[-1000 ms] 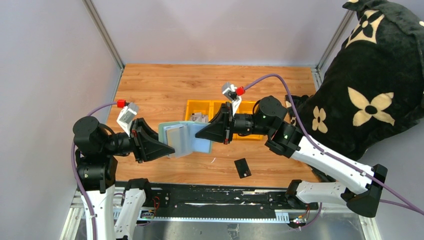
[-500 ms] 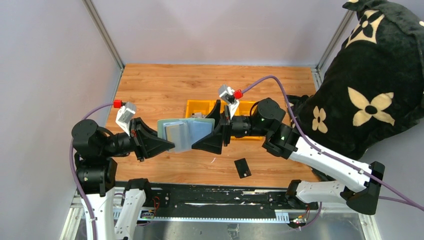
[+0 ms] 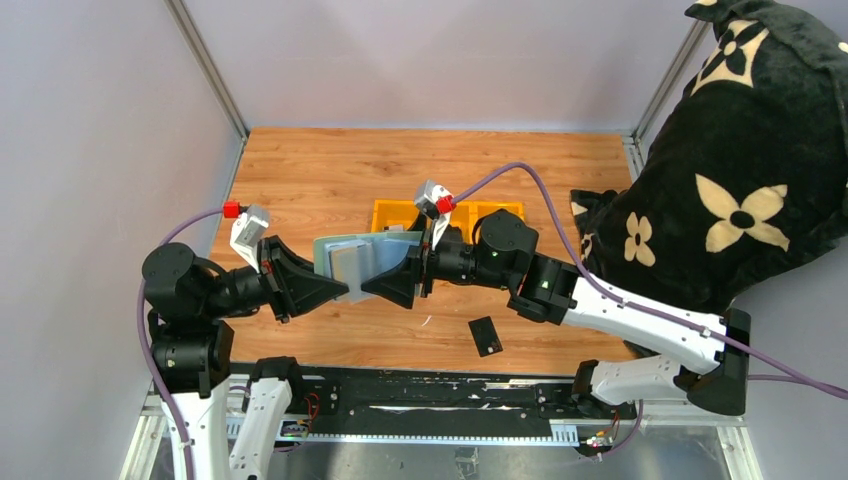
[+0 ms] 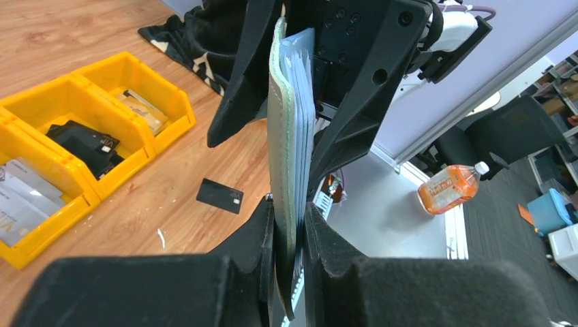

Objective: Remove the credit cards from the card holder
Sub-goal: Remove the credit card from the card holder.

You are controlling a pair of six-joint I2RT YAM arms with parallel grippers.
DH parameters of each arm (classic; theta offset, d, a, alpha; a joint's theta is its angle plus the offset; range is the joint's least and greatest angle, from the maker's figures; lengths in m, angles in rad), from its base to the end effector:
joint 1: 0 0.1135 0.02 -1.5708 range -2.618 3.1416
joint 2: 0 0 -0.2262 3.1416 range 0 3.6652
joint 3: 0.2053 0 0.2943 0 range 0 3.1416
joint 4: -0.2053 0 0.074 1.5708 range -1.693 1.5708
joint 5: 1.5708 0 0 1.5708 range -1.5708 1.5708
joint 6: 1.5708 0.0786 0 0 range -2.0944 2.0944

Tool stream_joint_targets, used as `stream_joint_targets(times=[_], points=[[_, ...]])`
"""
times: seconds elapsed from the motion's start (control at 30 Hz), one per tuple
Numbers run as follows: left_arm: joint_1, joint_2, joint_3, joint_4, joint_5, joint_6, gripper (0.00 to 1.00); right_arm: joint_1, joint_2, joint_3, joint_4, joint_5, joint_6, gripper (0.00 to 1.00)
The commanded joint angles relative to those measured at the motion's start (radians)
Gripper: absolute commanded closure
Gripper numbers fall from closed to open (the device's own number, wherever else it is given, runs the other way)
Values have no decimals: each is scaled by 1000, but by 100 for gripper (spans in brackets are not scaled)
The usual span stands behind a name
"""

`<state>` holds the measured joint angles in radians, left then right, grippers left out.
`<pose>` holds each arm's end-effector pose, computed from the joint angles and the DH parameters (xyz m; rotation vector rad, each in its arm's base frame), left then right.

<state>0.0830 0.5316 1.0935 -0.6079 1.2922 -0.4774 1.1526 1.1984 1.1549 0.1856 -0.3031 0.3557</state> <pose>0.1382 -0.0643 0.4280 0.5918 1.6523 -1.3196 0.1311 0.3528 0.3927 -0.8708 1.3503 1.4255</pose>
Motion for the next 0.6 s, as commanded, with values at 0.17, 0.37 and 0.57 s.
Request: stream_joint_targets(times=[0.17,0.37,0.57], points=[[0,-9,41,15,106,-43,99,9,-38,0,11,110,-18,59],[0,-9,45,16,130,-42,100,-12,-67,-18,-3,103,3,67],[0,-8,39,17,64,-19,100,-34,-162,-47,-54,105,-34,31]])
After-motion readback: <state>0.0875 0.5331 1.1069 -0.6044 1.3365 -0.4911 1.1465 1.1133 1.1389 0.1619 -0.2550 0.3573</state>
